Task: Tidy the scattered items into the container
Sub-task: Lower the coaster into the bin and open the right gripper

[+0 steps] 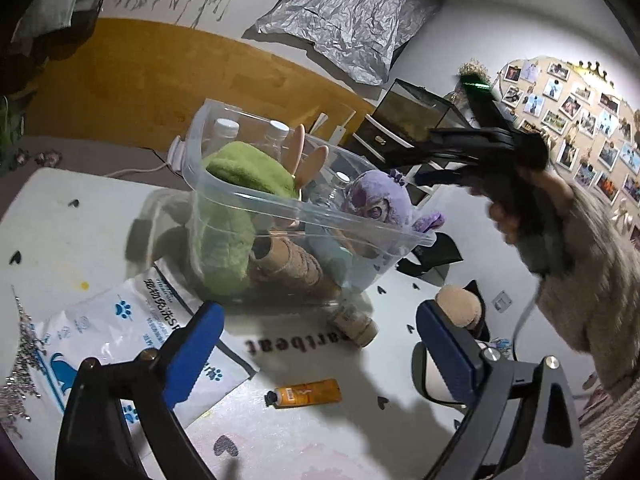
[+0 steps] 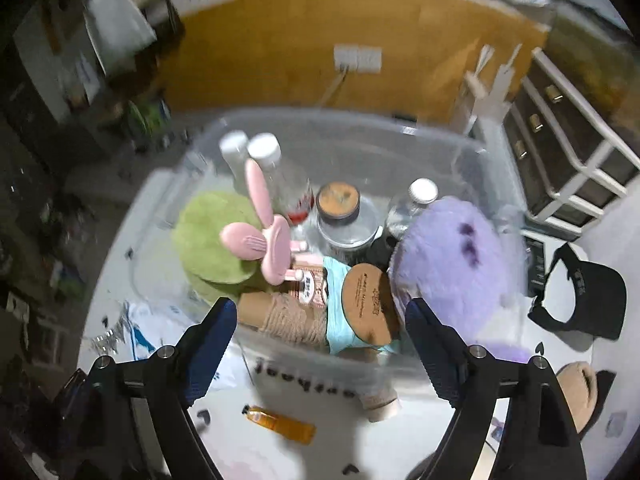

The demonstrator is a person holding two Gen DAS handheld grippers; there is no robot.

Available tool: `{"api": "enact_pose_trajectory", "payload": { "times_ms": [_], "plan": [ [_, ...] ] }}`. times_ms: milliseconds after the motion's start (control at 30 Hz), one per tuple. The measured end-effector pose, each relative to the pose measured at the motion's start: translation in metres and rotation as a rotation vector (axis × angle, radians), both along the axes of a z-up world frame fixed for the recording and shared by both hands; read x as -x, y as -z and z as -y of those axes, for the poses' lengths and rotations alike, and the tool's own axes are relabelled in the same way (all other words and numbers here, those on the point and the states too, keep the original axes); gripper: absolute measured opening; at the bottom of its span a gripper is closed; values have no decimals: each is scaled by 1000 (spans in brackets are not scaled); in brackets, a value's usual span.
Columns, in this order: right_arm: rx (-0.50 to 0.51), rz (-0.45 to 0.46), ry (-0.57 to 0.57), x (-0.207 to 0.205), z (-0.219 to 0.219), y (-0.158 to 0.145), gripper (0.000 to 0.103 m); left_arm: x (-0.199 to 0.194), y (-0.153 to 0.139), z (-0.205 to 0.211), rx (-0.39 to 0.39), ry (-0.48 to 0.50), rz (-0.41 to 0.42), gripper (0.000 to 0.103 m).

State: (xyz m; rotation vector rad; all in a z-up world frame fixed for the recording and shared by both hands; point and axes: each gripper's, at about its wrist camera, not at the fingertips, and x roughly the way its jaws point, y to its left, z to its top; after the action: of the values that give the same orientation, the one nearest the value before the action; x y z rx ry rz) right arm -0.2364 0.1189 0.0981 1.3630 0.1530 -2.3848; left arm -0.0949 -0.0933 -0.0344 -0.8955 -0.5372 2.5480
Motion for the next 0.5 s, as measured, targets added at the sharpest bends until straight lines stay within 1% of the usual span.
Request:
{"api": "enact_pose_trajectory", "payload": {
  "times_ms": [67, 100, 200, 300, 333, 367, 400, 467, 500],
  "plan": [
    [40, -100, 38, -23, -13, -5, 86, -5, -3, -2, 18, -17, -7, 99],
    [76, -162, 64, -42, -23, -10, 86, -7, -4, -3, 29, -31, -13, 103],
    [168, -222, 109, -76, -39, -16, 86, -15, -9, -7, 60, -53, -38, 103],
    [219, -241, 147, -102, -56, -7, 86, -18, -11, -15, 120, -58, -35, 103],
    [226, -242, 155, -105, -59, -4, 88, -20, -13, -18, 135, -57, -40, 103],
    [230, -247, 166, -113, -62, 0, 97, -22, -14, -21, 152, -56, -45, 103],
    [234, -265, 180, -122, -65, 4, 102, -23, -15, -23, 165, -54, -48, 103],
    [232, -327, 198, -144, -69, 10, 103, -26, -18, -28, 191, -48, -48, 103],
    [217, -338, 204, -150, -68, 14, 103, -27, -18, -31, 199, -49, -46, 103]
  ]
}}
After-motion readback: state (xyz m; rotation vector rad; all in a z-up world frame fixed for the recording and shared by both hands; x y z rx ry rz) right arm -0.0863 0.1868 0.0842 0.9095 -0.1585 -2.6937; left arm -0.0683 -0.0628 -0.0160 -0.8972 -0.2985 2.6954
